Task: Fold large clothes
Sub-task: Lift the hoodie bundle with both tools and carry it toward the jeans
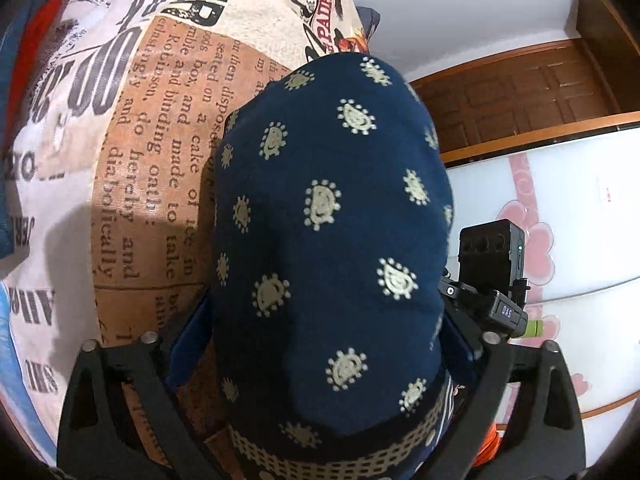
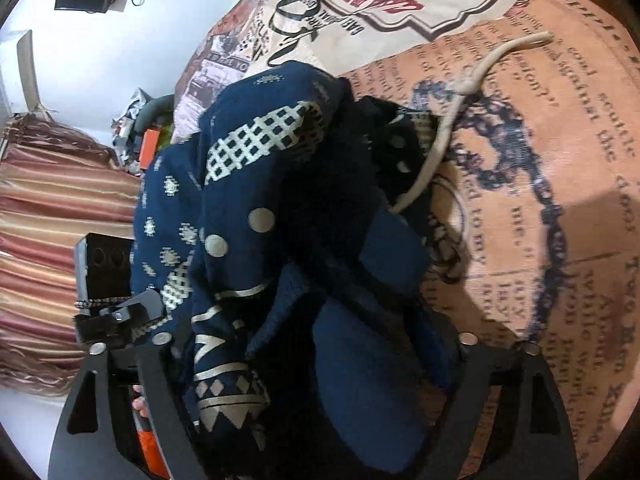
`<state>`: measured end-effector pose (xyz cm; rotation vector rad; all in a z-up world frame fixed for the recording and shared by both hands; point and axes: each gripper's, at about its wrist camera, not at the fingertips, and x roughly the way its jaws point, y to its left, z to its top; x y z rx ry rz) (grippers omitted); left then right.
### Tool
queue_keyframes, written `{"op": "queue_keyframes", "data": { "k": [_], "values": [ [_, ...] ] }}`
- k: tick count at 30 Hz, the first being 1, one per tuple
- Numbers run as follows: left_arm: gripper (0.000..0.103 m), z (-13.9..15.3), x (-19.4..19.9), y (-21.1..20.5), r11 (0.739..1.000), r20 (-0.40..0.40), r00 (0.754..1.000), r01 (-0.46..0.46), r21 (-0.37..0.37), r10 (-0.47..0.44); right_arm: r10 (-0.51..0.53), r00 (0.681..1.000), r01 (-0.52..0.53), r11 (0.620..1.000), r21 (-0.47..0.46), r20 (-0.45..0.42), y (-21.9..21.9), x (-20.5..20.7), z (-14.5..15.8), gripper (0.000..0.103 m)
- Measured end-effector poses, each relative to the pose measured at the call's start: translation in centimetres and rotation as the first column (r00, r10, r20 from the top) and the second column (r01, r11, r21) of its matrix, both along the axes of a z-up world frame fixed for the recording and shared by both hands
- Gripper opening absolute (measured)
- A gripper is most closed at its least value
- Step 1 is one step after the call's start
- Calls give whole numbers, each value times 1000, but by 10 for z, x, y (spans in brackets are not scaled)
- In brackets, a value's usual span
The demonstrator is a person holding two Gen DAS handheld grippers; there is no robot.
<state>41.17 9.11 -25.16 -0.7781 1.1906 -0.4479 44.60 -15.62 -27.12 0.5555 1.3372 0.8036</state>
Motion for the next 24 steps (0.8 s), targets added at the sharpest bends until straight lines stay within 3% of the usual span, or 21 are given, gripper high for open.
{"op": "queue_keyframes", "data": {
  "k": [5,7,15,24],
  "values": [
    [80,14,-11,-1,999,25,1000,4,36,-5,-5,1000,5,1000,-11,13,0,-7,15,46],
    [78,23,-17,-1,998,42,999,4,60,-7,-11,1000,11,1000,-4,-16,3,-9,20,39],
    [75,80,-51,23,994,134,991,-32,101,19,13,999,-12,1000,-19,50,37,-26,63,36],
    [75,153,-88,91,988,285,954,-120,94,89,71,974,-71,997,-8,216,109,-40,140,36]
  ]
}}
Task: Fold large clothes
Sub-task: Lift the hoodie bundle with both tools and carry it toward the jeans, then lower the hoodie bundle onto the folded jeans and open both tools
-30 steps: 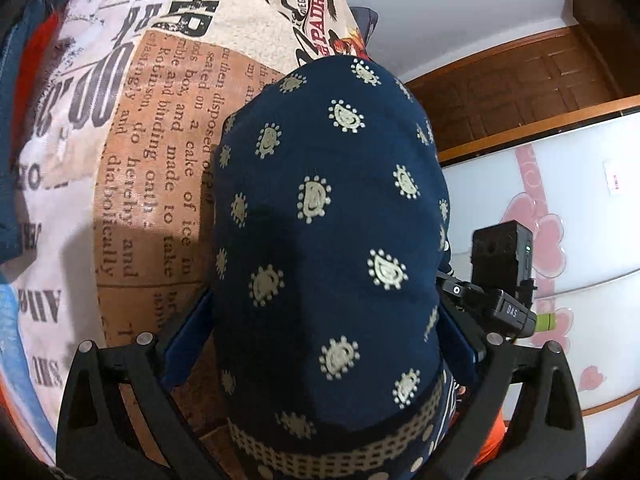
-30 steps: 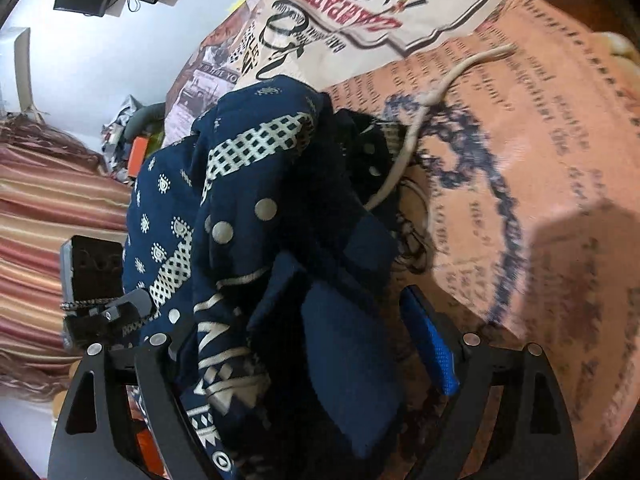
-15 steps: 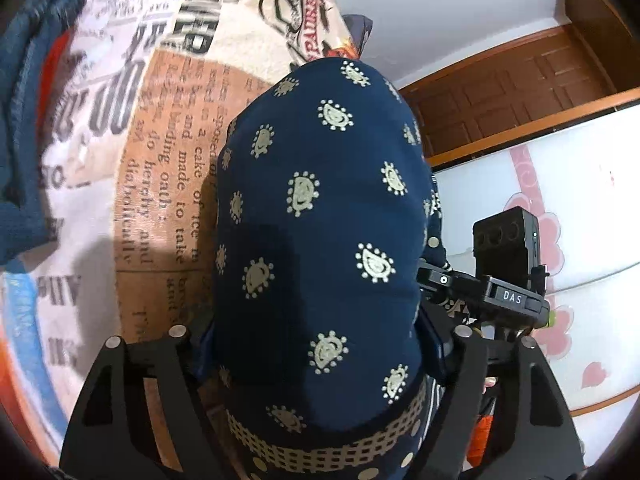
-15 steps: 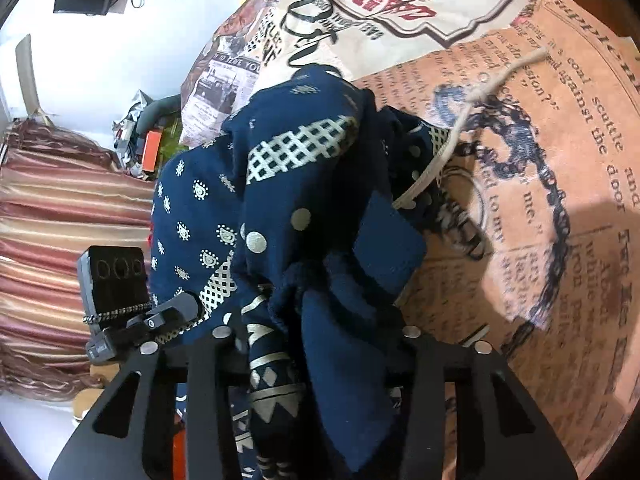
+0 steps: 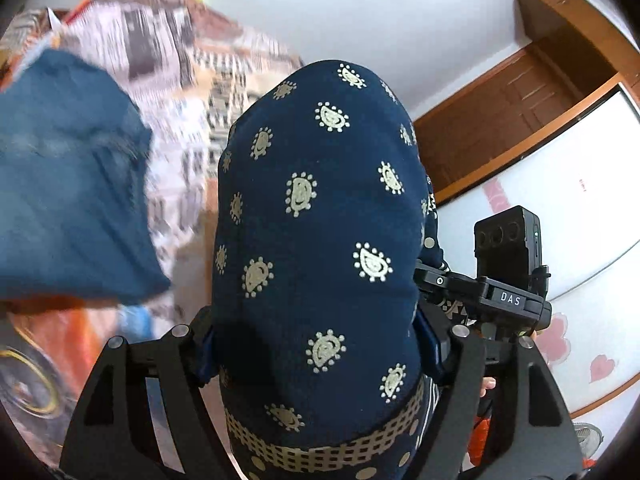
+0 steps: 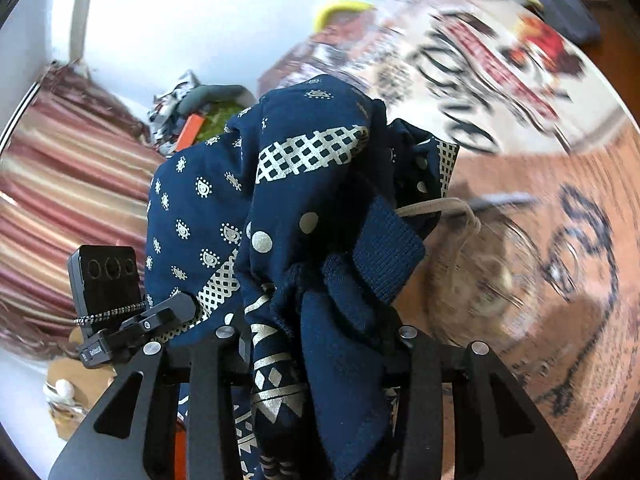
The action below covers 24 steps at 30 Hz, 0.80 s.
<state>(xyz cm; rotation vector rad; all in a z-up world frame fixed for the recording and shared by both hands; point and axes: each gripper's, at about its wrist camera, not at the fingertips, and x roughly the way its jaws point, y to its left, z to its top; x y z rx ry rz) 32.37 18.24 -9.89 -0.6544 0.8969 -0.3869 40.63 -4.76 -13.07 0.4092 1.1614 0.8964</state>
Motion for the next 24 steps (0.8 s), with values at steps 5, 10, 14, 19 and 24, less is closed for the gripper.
{"op": "queue_keyframes", "data": {
  "k": [5,10,14,19,24],
  "values": [
    [75,24,-3,58,999,65,997,-48,-8,48,44,996,-45,999,-1,76,50,0,27,36],
    [75,34,5,115,995,108,989,-100,15,97,87,987,-89,996,10,132,105,12,36,36],
    [75,24,25,156,987,98,985,-151,54,145,116,983,-120,993,16,141,156,32,22,36],
    [76,-23,47,211,976,18,976,-216,25,216,146,983,-145,989,-16,110,212,53,-10,36],
    [76,-100,65,254,961,-122,956,-272,-41,266,167,985,-162,978,-132,30,253,68,-73,39]
  ]
}}
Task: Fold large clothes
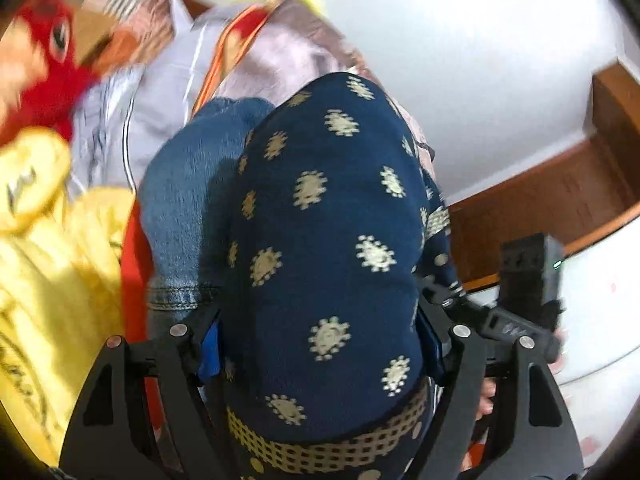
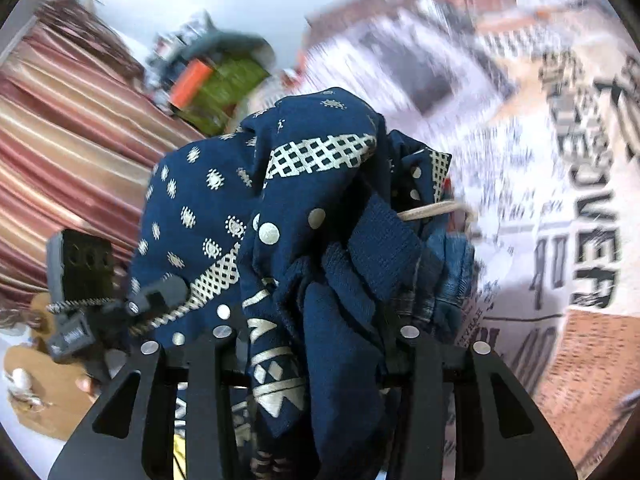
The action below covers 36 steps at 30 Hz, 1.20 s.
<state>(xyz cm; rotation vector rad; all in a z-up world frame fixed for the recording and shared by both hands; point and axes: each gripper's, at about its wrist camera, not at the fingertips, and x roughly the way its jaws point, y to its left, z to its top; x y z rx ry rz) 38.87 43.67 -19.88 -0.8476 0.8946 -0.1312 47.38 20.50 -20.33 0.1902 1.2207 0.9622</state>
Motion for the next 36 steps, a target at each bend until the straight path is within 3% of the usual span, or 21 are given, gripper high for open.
{"op": "queue_keyframes", "data": {
  "k": [3,6,9,14,22,28,32,36],
  "values": [
    [78,-6,-4,4,999,29,1000,-2,-35,3,-19,999,20,999,49,-35,-5,2,-10,42],
    [78,2,-6,-5,1000,8,1000,7,27,-7,-24,999,26,999,38,-42,-16,-1,-1,43],
    [79,16,-8,-16,989,-19,1000,-4,147,7,-30,998,31,999,-27,47,-30,-16,21,46],
    [79,43,-24,-35,949,-38,998,-35,314,50,-54,976,72,994,-80,213,-51,-45,59,46],
    [79,130,-90,-87,884,102,994,-77,461,33,-107,900,116,993,5,422,-91,-105,143,46],
    [79,202,-150,-137,811,269,963,-164,561,8,-151,820,107,988,111,553,-118,-168,202,46],
    [79,240,-207,-181,724,399,917,-262,637,-19,-203,744,104,976,191,636,-139,-217,235,46],
    [79,263,-266,-222,629,528,849,-403,664,-13,-257,660,93,960,263,706,-160,-266,255,45]
  ]
}}
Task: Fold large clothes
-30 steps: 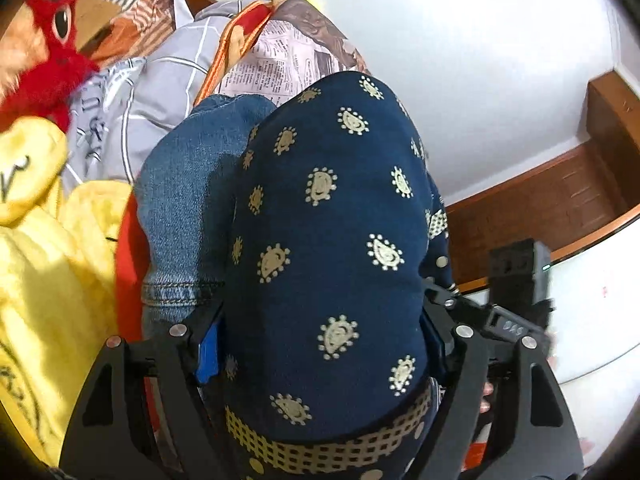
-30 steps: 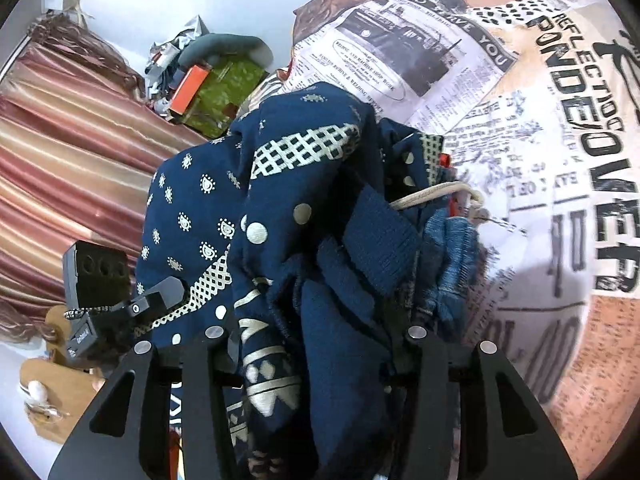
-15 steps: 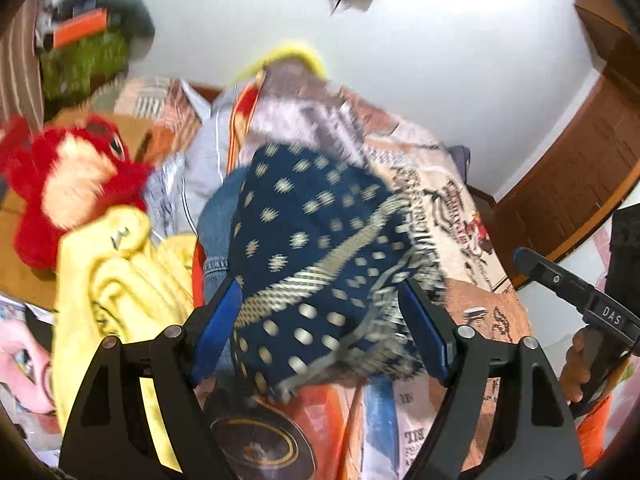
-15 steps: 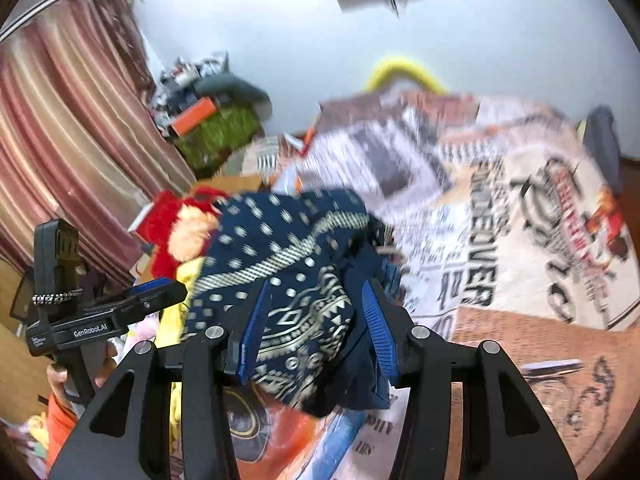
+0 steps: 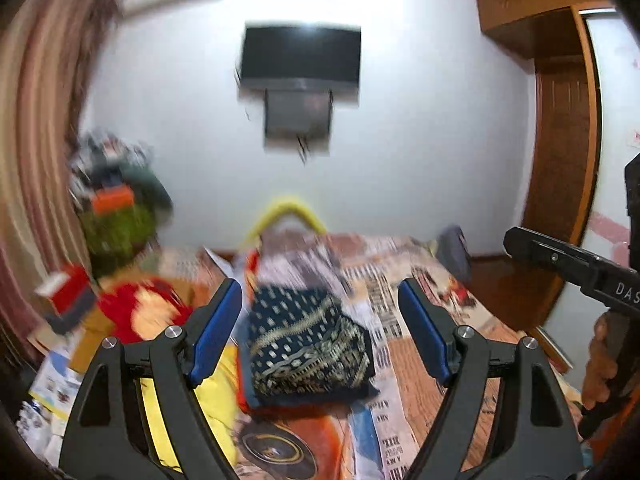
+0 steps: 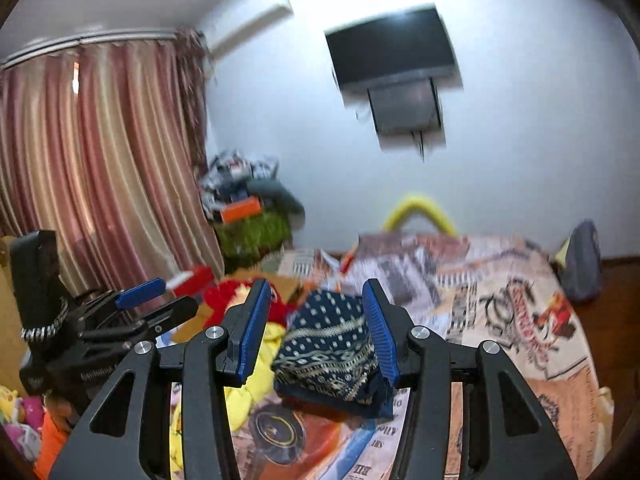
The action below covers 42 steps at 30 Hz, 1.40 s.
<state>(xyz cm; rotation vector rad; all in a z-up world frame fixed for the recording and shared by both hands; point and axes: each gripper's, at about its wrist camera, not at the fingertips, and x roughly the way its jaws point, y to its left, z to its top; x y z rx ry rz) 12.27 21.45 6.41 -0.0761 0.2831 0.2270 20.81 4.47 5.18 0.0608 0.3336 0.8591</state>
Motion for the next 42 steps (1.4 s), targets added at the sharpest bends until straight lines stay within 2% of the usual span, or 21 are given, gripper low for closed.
{"op": "queue_keyframes", "data": {
  "k": [2,6,10,13,15,17,21,23,28,35,42],
  "values": [
    [79,6,-28,-19,999,65,998,-27,28,26,-23,999,22,1000,21,44,-8,-19,3,45],
    [79,6,-66,-46,995,144,987,-78,66,68,-42,994,35,997,67,102,-23,-54,6,46],
    [79,1,-90,-69,984,180,977,-135,119,112,-59,989,50,996,69,136,-27,-72,-2,46],
    [82,-4,-104,-76,989,185,978,-113,97,94,-84,984,74,995,70,158,-30,-83,-8,46],
    [87,-6,-107,-82,988,182,978,-122,97,103,-126,976,113,990,82,176,-31,-88,-12,54],
    [98,-10,-113,-88,982,180,975,-149,116,127,-149,970,134,987,89,191,-32,-92,-14,75],
    [102,-17,-117,-90,982,174,974,-161,98,143,-192,956,175,980,92,224,-30,-99,-16,90],
    [102,-19,-117,-86,984,161,976,-161,75,147,-211,950,196,977,83,230,-26,-99,-16,103],
    [102,-24,-119,-84,985,148,977,-164,49,155,-202,951,193,979,60,235,-21,-99,-18,103],
    [102,-27,-119,-86,982,145,976,-175,67,164,-199,956,195,980,38,216,-23,-98,-25,103],
    [102,-31,-114,-82,983,126,978,-175,52,167,-200,958,199,980,27,207,-26,-101,-32,103]
  ]
}}
